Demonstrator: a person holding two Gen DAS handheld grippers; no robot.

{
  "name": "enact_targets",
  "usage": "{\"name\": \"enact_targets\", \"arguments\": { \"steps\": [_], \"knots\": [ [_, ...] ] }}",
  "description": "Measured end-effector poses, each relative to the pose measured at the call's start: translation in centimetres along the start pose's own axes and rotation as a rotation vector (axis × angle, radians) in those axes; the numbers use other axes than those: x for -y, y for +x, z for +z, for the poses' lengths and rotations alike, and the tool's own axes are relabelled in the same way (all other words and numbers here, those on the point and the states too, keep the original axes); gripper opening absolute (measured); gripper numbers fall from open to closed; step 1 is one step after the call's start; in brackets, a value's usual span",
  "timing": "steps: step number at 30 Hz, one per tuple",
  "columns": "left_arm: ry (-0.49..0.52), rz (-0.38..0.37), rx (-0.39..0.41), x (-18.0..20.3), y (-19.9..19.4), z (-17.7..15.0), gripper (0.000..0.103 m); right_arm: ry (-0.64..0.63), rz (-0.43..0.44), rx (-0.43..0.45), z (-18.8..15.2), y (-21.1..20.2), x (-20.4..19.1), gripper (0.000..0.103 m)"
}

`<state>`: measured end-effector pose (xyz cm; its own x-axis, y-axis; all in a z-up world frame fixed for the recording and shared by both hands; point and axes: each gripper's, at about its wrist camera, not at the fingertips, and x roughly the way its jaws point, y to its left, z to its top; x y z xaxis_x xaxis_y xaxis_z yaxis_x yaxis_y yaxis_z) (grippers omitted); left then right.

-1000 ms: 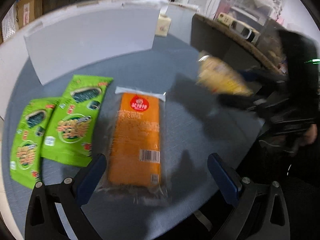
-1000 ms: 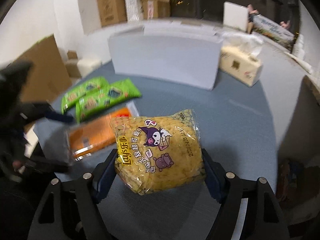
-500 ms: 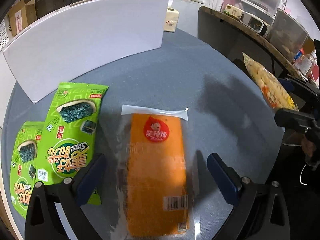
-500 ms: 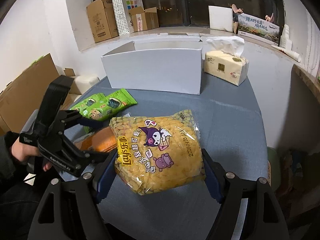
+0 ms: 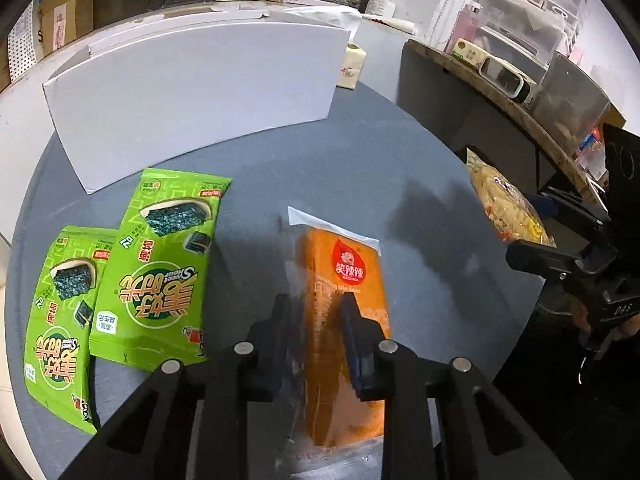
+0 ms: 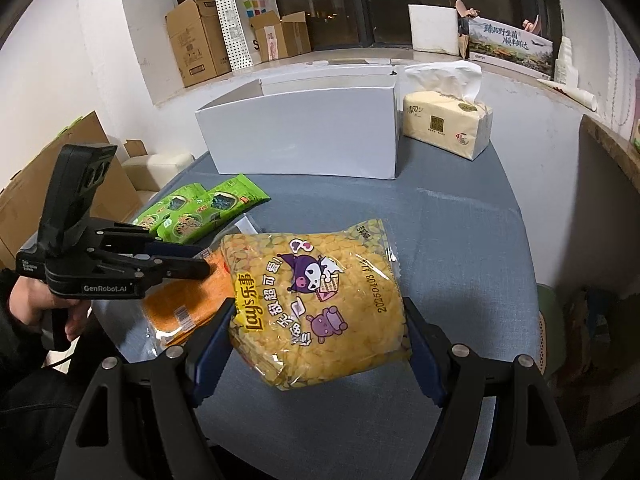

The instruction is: Organize snacks

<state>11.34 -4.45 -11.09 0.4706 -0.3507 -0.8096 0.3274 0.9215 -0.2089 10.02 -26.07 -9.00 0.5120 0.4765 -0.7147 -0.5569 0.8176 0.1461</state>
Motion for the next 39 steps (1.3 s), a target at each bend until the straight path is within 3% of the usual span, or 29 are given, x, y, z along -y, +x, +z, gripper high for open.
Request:
{"name": "enact_targets", "arguments": {
  "steps": [3, 4, 5, 7, 8, 13, 18, 19, 20, 22, 28, 33, 39],
  "knots": [
    [0.013, 0.085, -0.029, 0.3, 0.7, 0.4, 0.045, -0.006, -0.002, 0.001, 0.0, 0.0, -0.1, 0.081],
    [0.022, 0.122, -0.055, 0.6, 1.0, 0.4, 0.055, -0.006, -0.001, 0.002, 0.0, -0.1, -0.1, 0.081],
    [0.015, 0.126, -0.058, 0.8, 1.0, 0.4, 0.077, -0.006, 0.000, 0.001, 0.0, 0.0, -0.1, 0.081],
    [0.014, 0.131, -0.062, 1.3, 1.1, 0.3, 0.100, -0.005, 0.000, -0.001, 0.0, 0.0, 0.0, 0.081],
    [0.021, 0.136, -0.061, 1.6, 1.1, 0.2, 0.101, -0.005, 0.003, -0.001, -0.1, 0.0, 0.0, 0.081],
    [0.047, 0.127, -0.119, 3.0, 3.2, 0.1, 0.101, -0.009, 0.000, -0.002, -0.1, 0.0, -0.1, 0.081],
    [0.099, 0.167, -0.103, 3.9, 3.7, -0.2, 0.099, -0.004, -0.002, 0.002, -0.2, -0.1, 0.0, 0.081],
    [0.101, 0.164, -0.093, 3.8, 3.6, -0.3, 0.091, -0.001, -0.003, 0.002, -0.2, -0.1, 0.0, 0.081],
    [0.107, 0.169, -0.085, 3.8, 3.2, -0.2, 0.075, 0.001, -0.003, 0.001, -0.2, -0.1, 0.0, 0.081],
    [0.067, 0.139, -0.068, 3.2, 2.2, -0.2, 0.059, 0.003, -0.003, 0.000, -0.2, -0.1, 0.0, 0.081],
    [0.071, 0.132, -0.037, 3.1, 1.2, -0.7, 0.059, -0.007, -0.005, -0.003, -0.2, 0.0, -0.1, 0.081],
    [0.065, 0.125, 0.050, 3.2, -2.2, 0.0, 0.059, 0.004, -0.011, 0.019, 0.2, -0.6, 0.1, 0.081],
    [0.037, 0.118, 0.175, 1.5, -7.1, 3.4, 0.059, 0.012, -0.036, 0.120, 4.2, -2.4, 0.2, 0.081]
  ]
}}
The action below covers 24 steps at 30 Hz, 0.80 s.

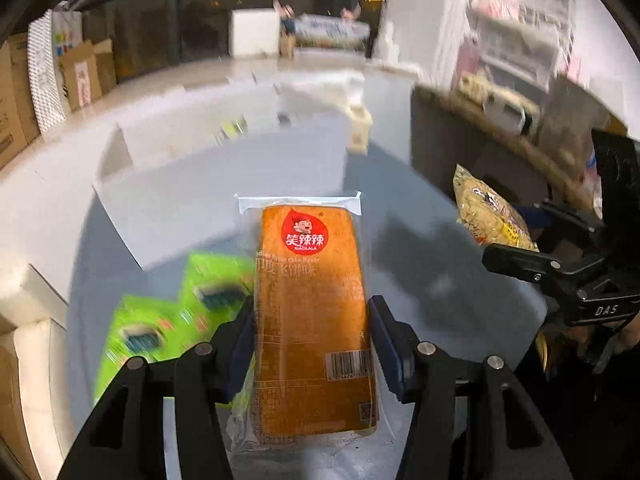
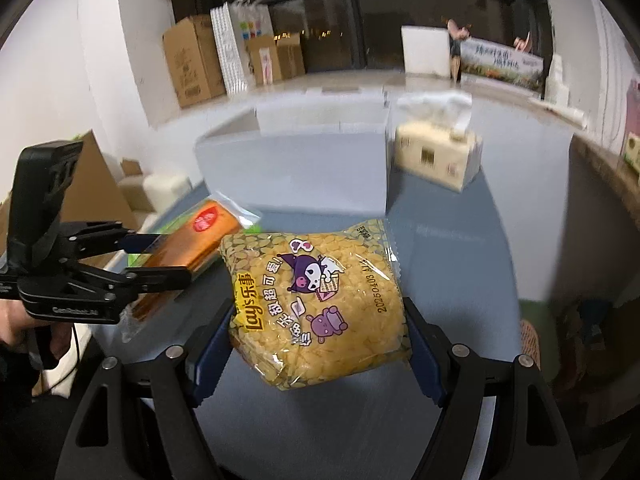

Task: Organize snacks
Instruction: 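Lower both held packs into the white box and open both grippers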

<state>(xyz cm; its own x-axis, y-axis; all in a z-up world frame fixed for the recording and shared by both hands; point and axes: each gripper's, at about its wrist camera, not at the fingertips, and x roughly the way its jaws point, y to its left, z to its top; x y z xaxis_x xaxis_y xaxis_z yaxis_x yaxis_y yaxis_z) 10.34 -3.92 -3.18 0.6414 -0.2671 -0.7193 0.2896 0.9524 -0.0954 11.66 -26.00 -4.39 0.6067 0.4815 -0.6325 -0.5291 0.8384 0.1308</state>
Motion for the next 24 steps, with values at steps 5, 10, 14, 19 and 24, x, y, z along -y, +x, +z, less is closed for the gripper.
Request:
{"name": "enact_targets", "arguments": {
  "steps": [5, 10, 14, 19, 24],
  "knots": [
    [-0.049, 0.005, 0.124, -4.5, -1.9, 5.6, 0.059, -0.018, 0.000, 0.079, 5.9, 0.7, -0.1, 0.081],
    [-0.125, 0.031, 0.172, -9.3, 0.5, 11.7, 0.059, 0.008, 0.005, 0.082, 12.9, 5.3, 0.7, 0.081],
    [-0.139, 0.059, 0.149, -12.1, 3.3, 14.4, 0.059, 0.027, -0.016, 0.014, 16.8, 10.4, 1.5, 0.081],
    [-0.102, 0.114, 0.127, -13.5, 6.0, 15.7, 0.061, 0.002, -0.054, -0.042, 19.6, 15.0, 1.5, 0.081],
    [-0.151, 0.135, 0.126, -14.8, 7.1, 15.6, 0.103, 0.052, -0.035, -0.063, 20.7, 16.9, 2.1, 0.096]
  ]
}}
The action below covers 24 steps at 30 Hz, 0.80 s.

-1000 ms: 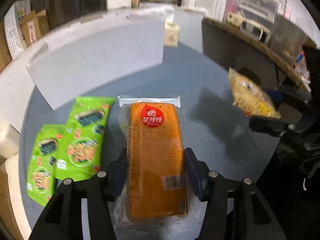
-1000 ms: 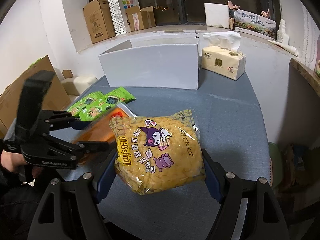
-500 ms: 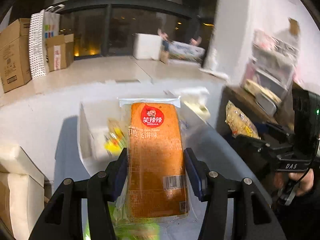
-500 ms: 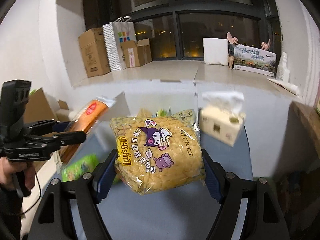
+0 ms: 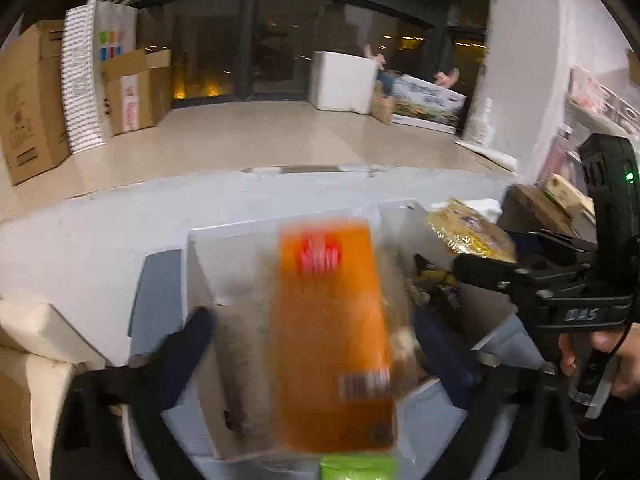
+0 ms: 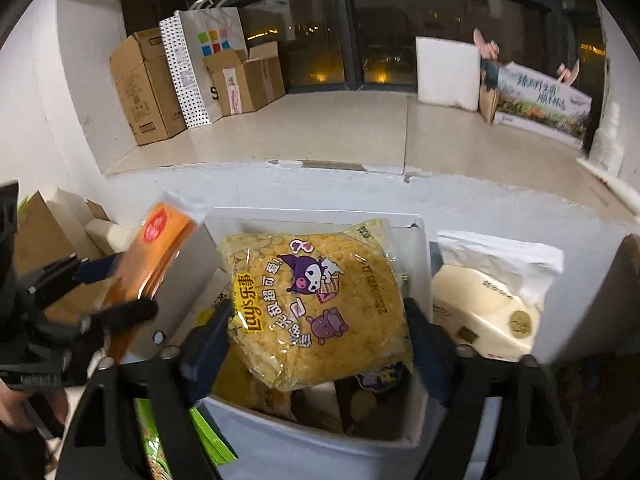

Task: Organize snacks
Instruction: 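Lower both held packs into the white box and open both grippers, then grasp one green seaweed pack with the right gripper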

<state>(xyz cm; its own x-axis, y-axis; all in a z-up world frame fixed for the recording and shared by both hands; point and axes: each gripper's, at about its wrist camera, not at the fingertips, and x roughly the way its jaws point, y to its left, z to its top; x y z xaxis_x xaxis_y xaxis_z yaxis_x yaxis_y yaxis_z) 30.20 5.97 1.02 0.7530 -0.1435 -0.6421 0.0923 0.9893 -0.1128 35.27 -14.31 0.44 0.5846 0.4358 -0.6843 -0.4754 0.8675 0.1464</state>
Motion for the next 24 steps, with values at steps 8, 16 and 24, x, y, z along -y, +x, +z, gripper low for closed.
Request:
{"name": "enact_targets", "arguments": {
  "steps": [8, 16, 24],
  "knots": [
    [-0.025, 0.011, 0.021, -1.0, -1.7, -0.9, 0.103, 0.036, 0.000, 0.056, -1.1, -1.2, 1.1, 0.103],
    [-0.036, -0.037, 0.044, -0.6, -5.0, -2.9, 0.103, 0.006, 0.027, 0.113, -3.4, -5.5, -0.1, 0.103],
    [-0.017, -0.103, 0.080, 1.2, -10.5, -6.7, 0.103, 0.016, 0.085, 0.169, -7.9, -10.7, -1.3, 0.103]
  ]
}}
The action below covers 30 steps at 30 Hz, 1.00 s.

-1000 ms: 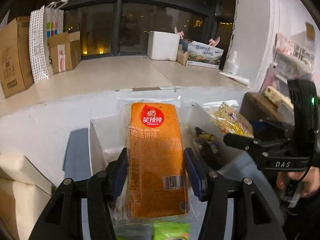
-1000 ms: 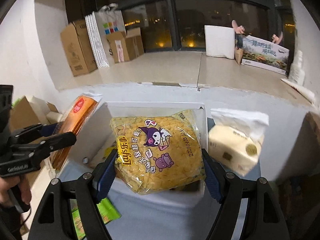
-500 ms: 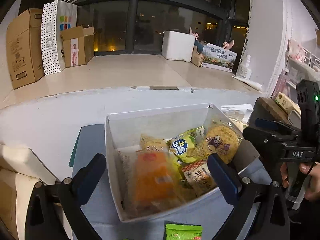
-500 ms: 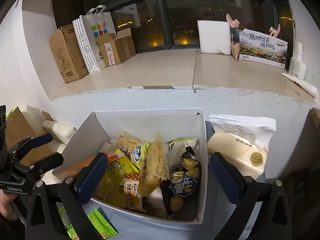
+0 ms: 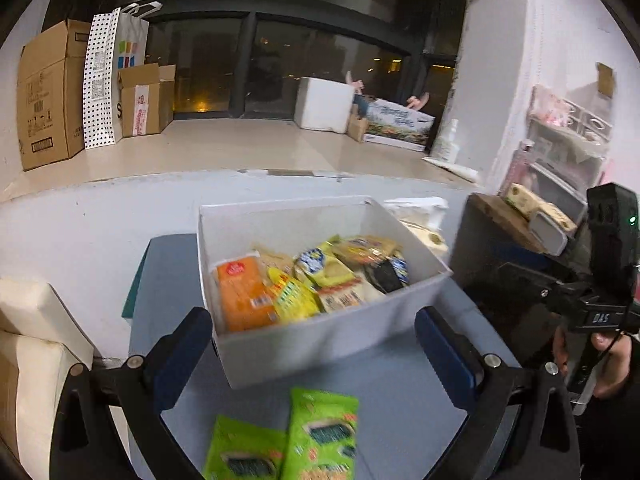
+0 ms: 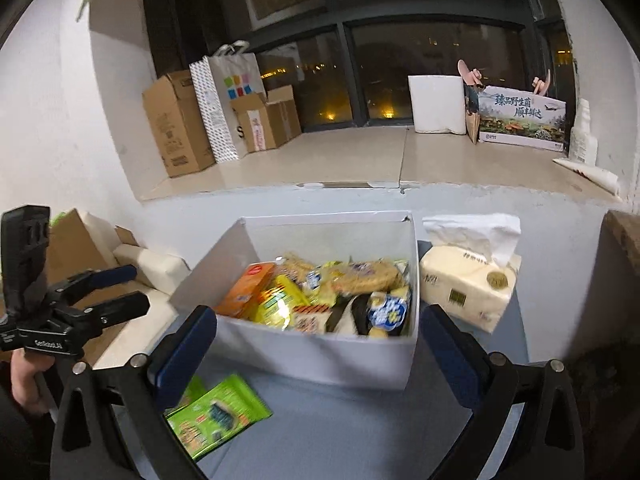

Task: Organize snacks
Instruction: 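Grasp one green seaweed pack with the right gripper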

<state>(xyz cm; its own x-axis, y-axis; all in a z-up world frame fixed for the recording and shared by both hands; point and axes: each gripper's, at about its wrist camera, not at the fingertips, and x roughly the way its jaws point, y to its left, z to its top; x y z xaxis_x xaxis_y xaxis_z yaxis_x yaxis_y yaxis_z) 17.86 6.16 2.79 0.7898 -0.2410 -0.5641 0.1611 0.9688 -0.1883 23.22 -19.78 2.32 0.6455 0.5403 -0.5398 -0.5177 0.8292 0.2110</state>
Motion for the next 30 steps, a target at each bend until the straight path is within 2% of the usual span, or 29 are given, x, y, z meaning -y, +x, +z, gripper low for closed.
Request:
{"name": "enact_targets", "arguments": {
  "steps": [7, 13, 22, 30],
  "knots": [
    [-0.009, -0.049, 0.027, 1.7, -4.7, -4.1, 0.103, 0.036, 0.041, 0.031, -5.4, -4.4, -1.1, 0.103],
    [-0.024, -0.051, 0.021, 2.1, -6.8, -6.8, 0.103, 0.004, 0.039, -0.014, -9.3, -4.7, -2.7, 0.103],
    [-0.073, -0.022, 0.014, 0.4, -8.4, -8.9, 0.103, 0.015, 0.100, -0.148, -12.0, -1.6, -3.8, 0.103],
    [-0.113, 0.031, 0.033, -1.4, -10.6, -10.8, 0.103, -0.025, 0.098, -0.309, -13.7, 3.2, -6.8, 0.103]
  ]
}}
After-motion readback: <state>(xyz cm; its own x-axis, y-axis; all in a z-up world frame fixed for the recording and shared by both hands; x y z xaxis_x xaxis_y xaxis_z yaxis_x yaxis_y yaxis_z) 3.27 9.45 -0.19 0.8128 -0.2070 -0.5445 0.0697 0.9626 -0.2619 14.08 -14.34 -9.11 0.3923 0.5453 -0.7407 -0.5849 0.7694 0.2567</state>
